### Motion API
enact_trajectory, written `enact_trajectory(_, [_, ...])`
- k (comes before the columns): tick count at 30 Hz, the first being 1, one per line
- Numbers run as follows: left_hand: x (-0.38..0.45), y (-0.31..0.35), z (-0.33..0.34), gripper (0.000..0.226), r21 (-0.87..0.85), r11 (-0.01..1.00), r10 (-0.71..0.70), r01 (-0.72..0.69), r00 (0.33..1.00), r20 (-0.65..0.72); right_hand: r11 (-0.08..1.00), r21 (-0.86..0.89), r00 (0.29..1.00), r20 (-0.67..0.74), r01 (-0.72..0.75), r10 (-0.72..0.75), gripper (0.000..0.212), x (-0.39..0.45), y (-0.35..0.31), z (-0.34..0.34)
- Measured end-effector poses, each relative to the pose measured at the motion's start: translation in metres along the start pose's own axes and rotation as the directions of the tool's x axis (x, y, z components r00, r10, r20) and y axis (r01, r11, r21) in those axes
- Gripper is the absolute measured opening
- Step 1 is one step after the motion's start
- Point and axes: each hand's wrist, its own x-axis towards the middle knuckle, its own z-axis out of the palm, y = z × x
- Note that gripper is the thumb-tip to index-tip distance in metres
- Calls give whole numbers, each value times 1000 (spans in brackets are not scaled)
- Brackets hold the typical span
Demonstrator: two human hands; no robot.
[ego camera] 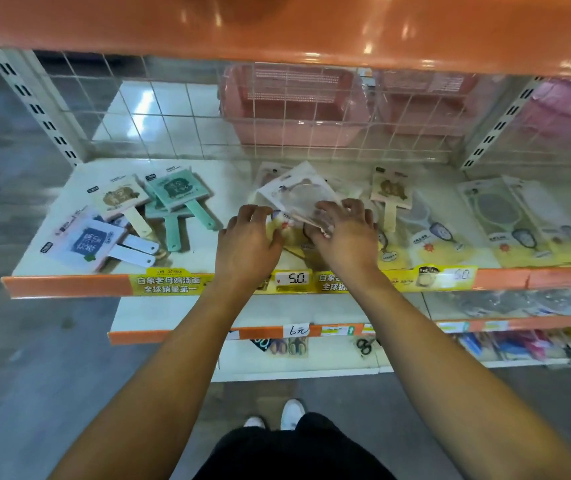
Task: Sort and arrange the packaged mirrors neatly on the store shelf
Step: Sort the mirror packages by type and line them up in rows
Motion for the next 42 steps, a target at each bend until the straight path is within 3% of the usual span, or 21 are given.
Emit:
enact_trajectory(18, [-3,58,28,41,-95,973,219,-210,971,97,968,24,958,-137,-251,252,40,-46,50,-49])
enact_trajectory(35, [10,236,117,41,-70,954,299,-292,945,133,938,15,913,-226,-346,340,40,-35,231,-117])
enact_trajectory(42, [20,293,154,43,-62,959,282,-275,949,145,927,38,913,-167,-372,373,38,-14,299,-135])
